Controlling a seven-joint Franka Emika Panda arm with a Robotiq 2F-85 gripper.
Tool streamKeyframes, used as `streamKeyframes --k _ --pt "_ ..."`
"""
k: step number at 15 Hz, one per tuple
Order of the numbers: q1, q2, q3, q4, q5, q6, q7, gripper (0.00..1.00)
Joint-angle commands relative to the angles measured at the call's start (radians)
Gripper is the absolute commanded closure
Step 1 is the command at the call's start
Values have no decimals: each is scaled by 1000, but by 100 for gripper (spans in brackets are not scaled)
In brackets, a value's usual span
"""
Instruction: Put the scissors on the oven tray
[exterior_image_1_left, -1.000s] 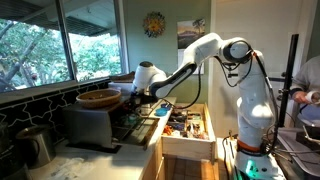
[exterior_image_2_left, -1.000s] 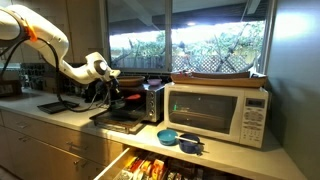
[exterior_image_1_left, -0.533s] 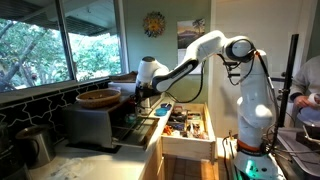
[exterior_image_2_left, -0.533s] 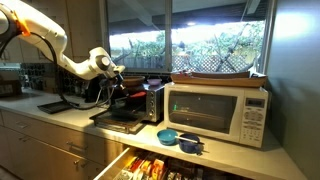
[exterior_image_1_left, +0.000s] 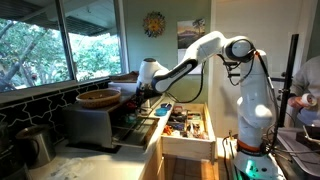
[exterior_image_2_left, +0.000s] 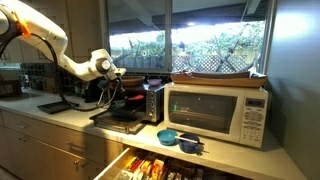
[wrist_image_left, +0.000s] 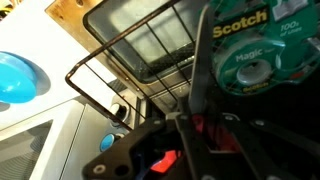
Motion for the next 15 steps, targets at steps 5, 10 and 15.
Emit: streamKeyframes --k 5,10,15 --pt "-23 9 -17 -16 78 71 -187 95" --pt "-18 24 -18 -3 106 44 -249 53" --pt "0 -55 0 -1 154 9 -216 16"
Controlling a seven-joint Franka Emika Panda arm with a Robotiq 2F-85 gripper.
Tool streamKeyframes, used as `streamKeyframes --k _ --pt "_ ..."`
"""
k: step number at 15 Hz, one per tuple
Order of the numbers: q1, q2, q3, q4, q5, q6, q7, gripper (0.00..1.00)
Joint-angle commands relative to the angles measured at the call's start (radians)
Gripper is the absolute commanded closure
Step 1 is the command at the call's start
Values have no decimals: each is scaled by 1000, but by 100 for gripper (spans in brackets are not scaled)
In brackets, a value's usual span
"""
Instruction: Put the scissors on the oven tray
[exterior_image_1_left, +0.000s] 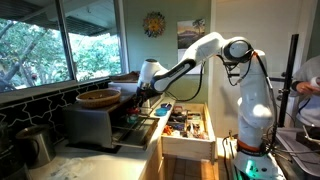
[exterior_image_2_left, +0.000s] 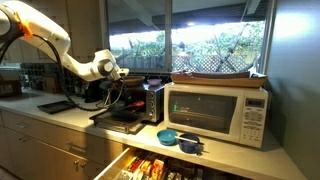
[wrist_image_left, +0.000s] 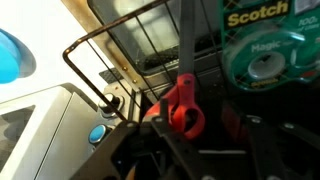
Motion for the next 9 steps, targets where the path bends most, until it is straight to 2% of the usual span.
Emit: streamKeyframes --k 1,2,3,4,8,9 --pt "22 -102 29 0 151 -78 -42 10" --pt "27 -149 41 -6 241 -112 -95 3" --pt "36 -185 54 -8 326 -138 -143 0" --pt "46 -227 60 -8 405 -153 -187 0" --pt "86 -379 36 -12 635 -79 -364 0" --pt "50 -314 67 25 547 -104 -286 0"
